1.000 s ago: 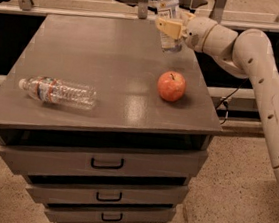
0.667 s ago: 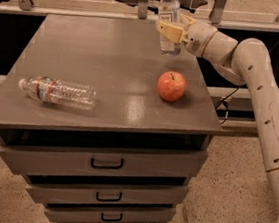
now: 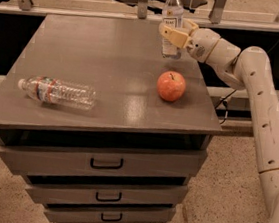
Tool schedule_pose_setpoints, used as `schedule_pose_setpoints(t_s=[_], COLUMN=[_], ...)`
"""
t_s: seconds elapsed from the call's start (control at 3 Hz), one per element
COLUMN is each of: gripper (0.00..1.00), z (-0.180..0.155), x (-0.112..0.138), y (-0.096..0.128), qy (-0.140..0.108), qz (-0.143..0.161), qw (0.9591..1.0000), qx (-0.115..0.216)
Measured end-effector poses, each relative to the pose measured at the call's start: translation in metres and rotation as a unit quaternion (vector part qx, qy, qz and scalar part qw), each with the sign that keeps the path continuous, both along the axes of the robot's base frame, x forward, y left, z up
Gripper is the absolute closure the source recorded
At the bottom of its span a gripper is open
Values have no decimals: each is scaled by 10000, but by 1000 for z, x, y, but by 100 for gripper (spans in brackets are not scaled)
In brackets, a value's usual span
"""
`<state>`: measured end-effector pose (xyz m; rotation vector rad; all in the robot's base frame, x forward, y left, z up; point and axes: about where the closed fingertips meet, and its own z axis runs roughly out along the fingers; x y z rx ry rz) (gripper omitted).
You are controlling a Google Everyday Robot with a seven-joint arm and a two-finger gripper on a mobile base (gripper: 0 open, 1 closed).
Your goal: Place blue plastic bottle upright
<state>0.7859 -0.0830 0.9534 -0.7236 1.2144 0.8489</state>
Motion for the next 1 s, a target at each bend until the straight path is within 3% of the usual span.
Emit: schedule_pose_setpoints(t_s=[1.0], gripper=[100], z=[-17], x=[-15], y=[-9], qy=[-52], qz=[405], qw=[9970], qx=[653])
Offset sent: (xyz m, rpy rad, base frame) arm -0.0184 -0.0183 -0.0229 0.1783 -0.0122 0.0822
